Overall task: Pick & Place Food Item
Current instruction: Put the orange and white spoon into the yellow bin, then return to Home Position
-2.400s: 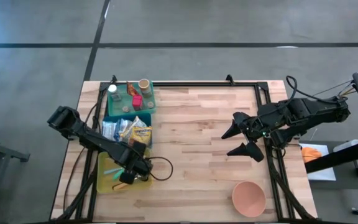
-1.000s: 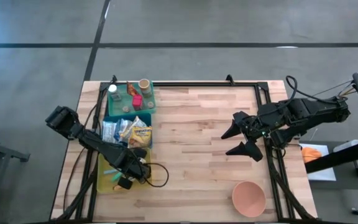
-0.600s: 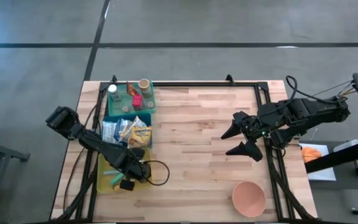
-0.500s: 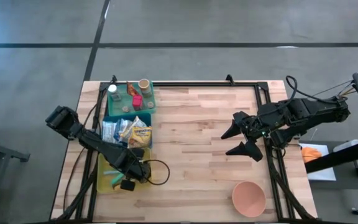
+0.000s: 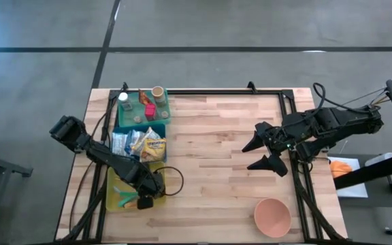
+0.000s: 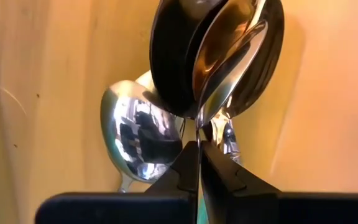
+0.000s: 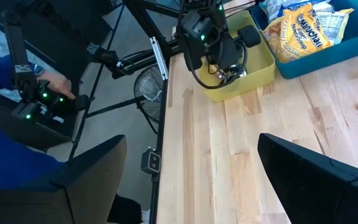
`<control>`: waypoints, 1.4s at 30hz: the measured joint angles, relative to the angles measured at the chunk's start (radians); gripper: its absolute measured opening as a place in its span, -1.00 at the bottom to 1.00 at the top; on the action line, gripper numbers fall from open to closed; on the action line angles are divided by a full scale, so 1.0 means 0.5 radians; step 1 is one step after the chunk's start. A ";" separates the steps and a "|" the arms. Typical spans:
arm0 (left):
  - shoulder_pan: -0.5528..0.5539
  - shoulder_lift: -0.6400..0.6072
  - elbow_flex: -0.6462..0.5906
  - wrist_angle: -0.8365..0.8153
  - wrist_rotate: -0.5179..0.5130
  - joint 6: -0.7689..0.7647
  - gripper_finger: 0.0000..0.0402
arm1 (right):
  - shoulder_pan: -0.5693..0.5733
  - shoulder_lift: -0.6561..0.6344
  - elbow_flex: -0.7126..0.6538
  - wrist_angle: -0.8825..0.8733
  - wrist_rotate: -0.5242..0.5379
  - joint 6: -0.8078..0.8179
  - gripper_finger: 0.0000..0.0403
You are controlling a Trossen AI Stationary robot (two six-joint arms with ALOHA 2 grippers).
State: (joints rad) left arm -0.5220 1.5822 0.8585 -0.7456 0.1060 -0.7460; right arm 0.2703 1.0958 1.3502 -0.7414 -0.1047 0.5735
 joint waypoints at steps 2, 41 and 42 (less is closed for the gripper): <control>0.000 0.000 -0.001 0.002 0.018 -0.039 -0.95 | -0.001 0.000 0.000 0.000 0.000 0.000 0.78; 0.005 -0.033 0.116 -0.082 0.073 -0.072 0.02 | 0.000 0.000 0.000 -0.002 -0.018 -0.001 0.78; 0.006 -0.050 0.133 -0.099 0.073 -0.072 0.03 | 0.000 0.000 0.000 -0.001 -0.017 -0.001 0.78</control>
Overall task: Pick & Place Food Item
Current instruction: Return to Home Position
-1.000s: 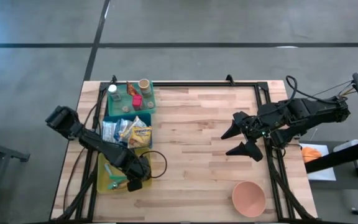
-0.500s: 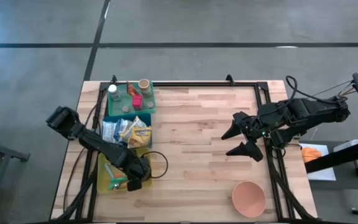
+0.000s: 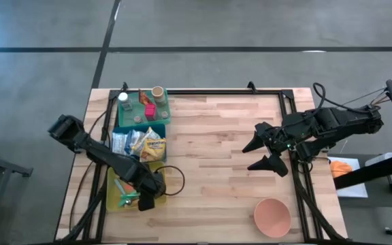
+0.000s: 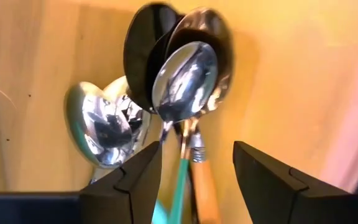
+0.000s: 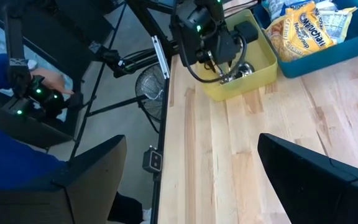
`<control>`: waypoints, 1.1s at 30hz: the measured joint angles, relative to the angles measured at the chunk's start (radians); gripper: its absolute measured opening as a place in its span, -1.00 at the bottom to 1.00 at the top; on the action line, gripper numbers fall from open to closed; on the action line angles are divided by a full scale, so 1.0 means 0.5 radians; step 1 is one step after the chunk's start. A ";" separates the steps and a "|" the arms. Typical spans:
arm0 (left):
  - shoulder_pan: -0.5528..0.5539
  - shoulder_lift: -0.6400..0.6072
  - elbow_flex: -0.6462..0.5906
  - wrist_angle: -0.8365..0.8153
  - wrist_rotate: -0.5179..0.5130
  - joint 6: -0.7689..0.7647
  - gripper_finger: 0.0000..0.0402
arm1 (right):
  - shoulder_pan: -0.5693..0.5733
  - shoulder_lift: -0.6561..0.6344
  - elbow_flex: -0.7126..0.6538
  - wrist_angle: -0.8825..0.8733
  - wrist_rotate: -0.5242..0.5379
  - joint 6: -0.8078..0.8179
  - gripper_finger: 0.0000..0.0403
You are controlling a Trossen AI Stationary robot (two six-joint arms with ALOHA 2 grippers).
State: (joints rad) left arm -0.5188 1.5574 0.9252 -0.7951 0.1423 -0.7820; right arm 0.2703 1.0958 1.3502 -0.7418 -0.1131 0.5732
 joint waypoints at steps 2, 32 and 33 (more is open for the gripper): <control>0.004 -0.042 0.039 -0.037 -0.001 -0.021 0.03 | 0.000 -0.002 0.000 0.010 0.000 -0.008 0.78; 0.461 -1.057 0.331 0.620 -1.839 0.574 0.04 | -0.109 -0.546 -0.007 0.303 0.200 -0.423 0.78; 0.513 -1.066 0.331 0.620 -1.839 0.584 0.04 | -0.109 -0.546 -0.012 0.301 0.238 -0.423 0.78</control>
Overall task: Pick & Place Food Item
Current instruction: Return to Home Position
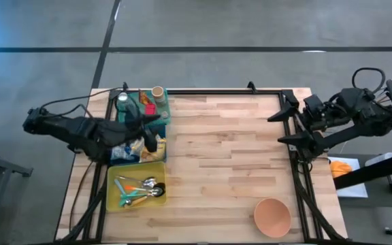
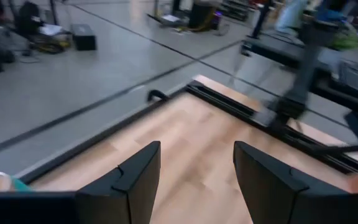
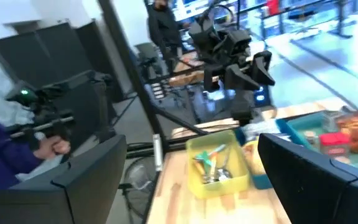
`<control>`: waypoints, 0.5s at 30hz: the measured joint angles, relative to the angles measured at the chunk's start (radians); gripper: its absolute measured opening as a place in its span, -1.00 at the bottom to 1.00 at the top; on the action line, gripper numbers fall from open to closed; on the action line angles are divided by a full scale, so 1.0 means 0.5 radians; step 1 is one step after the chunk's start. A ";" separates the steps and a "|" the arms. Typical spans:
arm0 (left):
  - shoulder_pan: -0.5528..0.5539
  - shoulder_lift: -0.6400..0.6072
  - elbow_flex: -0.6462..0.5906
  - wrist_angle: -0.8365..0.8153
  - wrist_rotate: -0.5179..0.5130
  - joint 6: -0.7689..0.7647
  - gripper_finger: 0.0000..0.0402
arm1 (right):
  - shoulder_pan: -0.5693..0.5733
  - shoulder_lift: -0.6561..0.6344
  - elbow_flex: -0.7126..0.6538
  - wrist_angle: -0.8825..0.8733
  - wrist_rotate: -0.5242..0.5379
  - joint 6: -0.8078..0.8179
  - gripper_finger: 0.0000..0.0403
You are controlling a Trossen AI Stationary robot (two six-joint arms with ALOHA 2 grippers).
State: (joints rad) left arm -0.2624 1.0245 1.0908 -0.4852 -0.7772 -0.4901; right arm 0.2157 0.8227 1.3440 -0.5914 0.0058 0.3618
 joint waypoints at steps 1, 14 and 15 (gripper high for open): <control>0.071 -0.015 0.000 0.001 0.046 0.029 0.04 | 0.000 -0.002 -0.011 -0.001 0.041 -0.006 0.78; 1.119 -0.337 -0.486 0.398 1.800 0.326 0.04 | -0.002 -0.235 -0.142 0.100 -0.034 -0.194 0.78; 1.118 -0.396 -0.518 0.433 1.794 0.324 0.04 | -0.003 -0.265 -0.176 0.109 -0.031 -0.199 0.78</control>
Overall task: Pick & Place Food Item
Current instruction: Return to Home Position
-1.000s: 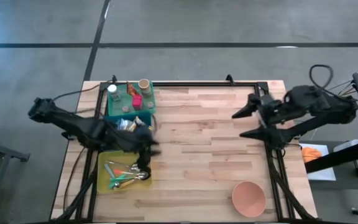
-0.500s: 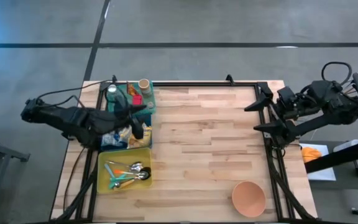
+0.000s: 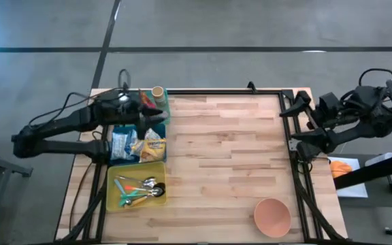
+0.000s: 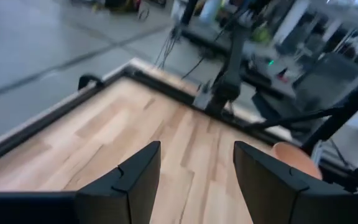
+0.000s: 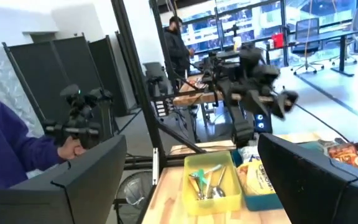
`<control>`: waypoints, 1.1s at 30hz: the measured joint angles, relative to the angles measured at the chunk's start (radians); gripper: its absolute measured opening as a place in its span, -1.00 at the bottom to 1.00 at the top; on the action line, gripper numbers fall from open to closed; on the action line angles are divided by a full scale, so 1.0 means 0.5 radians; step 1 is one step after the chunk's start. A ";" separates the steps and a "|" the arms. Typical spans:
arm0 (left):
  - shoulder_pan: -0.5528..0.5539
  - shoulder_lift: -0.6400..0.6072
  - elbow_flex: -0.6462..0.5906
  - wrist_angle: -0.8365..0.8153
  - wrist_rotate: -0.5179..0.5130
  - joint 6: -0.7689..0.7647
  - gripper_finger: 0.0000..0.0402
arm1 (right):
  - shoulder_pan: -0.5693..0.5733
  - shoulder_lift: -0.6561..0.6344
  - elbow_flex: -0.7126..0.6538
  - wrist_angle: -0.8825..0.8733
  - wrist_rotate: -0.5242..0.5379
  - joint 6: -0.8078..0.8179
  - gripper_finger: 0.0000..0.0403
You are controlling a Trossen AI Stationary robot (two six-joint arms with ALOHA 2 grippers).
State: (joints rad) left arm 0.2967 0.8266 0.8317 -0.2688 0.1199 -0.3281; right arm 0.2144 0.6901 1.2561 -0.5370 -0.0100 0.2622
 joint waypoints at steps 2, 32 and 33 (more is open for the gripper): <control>-0.003 -0.124 -0.058 0.027 -0.051 -0.015 0.04 | 0.000 -0.078 -0.097 0.016 0.002 -0.009 0.78; -0.074 -0.693 -0.977 0.347 -0.149 -0.132 0.04 | 0.003 -1.364 -1.676 0.679 -0.084 0.155 0.78; -0.087 -0.730 -1.009 0.345 -0.149 -0.132 0.04 | 0.003 -1.342 -1.681 0.680 -0.091 0.157 0.78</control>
State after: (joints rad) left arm 0.2533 0.4615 0.3274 -0.0963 0.0454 -0.3943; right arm 0.2157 0.0191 0.4156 -0.1968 -0.0555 0.3408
